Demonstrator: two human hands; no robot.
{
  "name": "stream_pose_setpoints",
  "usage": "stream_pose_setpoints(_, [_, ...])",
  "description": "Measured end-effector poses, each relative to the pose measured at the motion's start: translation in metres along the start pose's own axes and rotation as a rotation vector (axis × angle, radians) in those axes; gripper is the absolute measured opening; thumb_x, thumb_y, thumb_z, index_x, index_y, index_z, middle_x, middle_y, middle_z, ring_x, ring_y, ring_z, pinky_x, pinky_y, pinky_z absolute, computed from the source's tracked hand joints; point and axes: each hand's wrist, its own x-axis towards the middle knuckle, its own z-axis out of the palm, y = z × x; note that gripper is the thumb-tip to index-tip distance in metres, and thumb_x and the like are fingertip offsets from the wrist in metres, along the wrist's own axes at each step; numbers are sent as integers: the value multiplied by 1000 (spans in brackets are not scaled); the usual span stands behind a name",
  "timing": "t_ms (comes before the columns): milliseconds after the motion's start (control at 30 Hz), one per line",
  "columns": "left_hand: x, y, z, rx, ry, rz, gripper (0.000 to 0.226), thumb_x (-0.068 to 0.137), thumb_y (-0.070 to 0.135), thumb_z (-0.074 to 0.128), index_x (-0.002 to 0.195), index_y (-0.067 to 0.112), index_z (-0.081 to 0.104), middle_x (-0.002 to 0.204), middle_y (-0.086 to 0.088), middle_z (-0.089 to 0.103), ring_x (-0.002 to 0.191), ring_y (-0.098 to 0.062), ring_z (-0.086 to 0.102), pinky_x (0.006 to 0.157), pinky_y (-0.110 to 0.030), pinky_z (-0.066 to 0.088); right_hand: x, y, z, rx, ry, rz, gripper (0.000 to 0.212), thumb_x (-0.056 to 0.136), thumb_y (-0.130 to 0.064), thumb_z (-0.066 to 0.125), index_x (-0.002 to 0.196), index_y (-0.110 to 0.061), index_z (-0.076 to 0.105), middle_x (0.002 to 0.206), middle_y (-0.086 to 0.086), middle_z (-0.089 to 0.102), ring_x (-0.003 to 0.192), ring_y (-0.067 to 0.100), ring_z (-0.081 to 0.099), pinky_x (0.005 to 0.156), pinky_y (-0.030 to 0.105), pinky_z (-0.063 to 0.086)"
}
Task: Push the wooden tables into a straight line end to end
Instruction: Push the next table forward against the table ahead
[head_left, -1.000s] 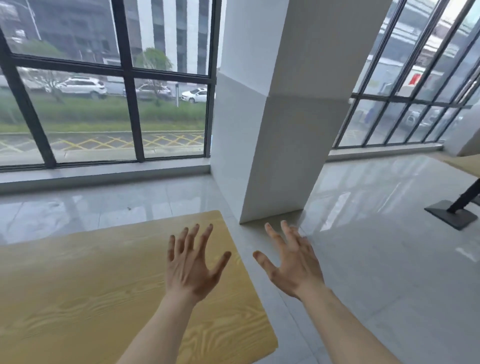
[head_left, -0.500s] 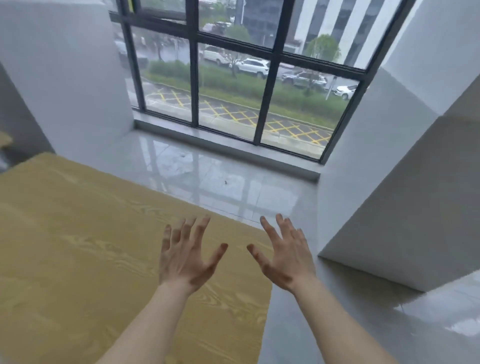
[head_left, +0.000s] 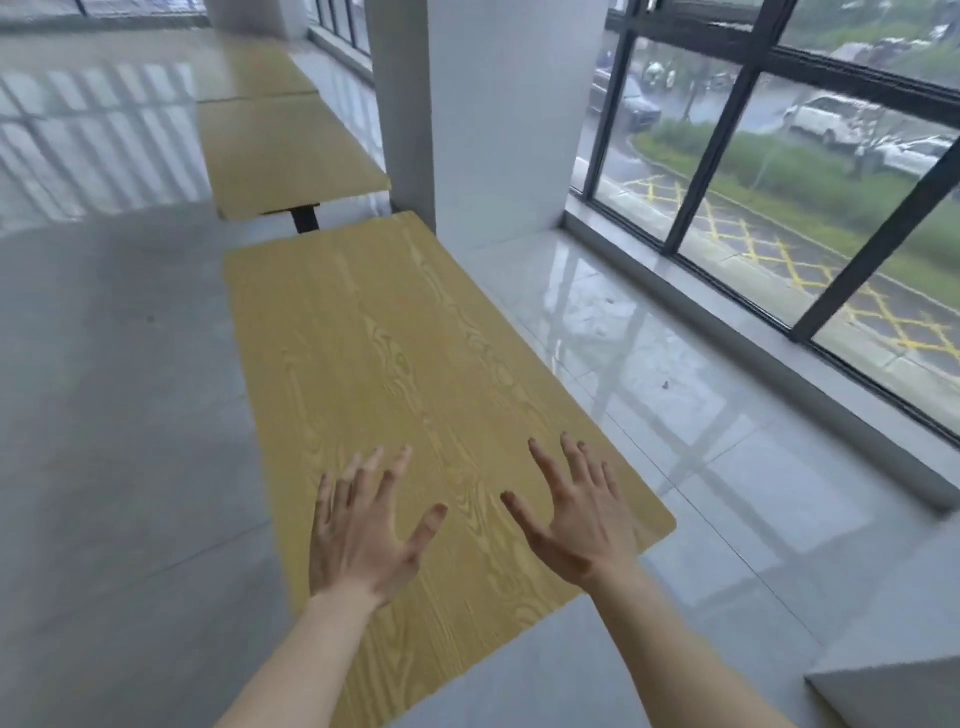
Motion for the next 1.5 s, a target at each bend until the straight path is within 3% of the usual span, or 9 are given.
stream_pose_setpoints(233, [-105, 13, 51, -81, 100, -149, 95, 82, 91, 5, 163, 43, 15, 172, 3, 22, 160, -20, 11, 130, -45, -3, -58, 22, 28, -43, -16, -172, 91, 85, -94, 8, 165, -50, 3, 178, 0, -1, 164, 18, -7, 132, 44, -6])
stream_pose_setpoints(567, [-152, 48, 86, -101, 155, -232, 93, 86, 89, 9, 163, 39, 21, 172, 1, 24, 160, -23, 13, 130, -48, 2, -91, 69, 48, -37, -46, -266, 91, 86, -93, 12, 165, -48, 9, 178, -1, 2, 164, 19, -6, 132, 45, -1])
stream_pose_setpoints(1033, [-104, 43, 231, 49, 175, -279, 85, 94, 81, 19, 164, 33, 21, 174, -1, 17, 162, -25, 3, 130, -48, -3, 1, 148, 173, -68, -23, -408, 83, 94, -85, 19, 166, -43, 17, 178, 7, 7, 164, 26, -6, 132, 50, -2])
stream_pose_setpoints(1233, [-81, 30, 260, 81, 169, -333, 83, 94, 78, 21, 161, 30, 32, 170, -4, 30, 159, -28, 18, 128, -57, 11, 34, 153, 197, -107, 18, -419, 81, 95, -84, 16, 164, -42, 27, 176, 11, 17, 164, 33, 6, 131, 57, 5])
stream_pose_setpoints(1500, [-71, 26, 262, 120, 188, -343, 81, 94, 77, 25, 158, 30, 38, 166, -2, 37, 157, -27, 26, 125, -60, 20, 43, 152, 203, -102, 116, -448, 75, 96, -76, 36, 159, -35, 45, 171, 15, 32, 161, 38, 21, 128, 62, 17])
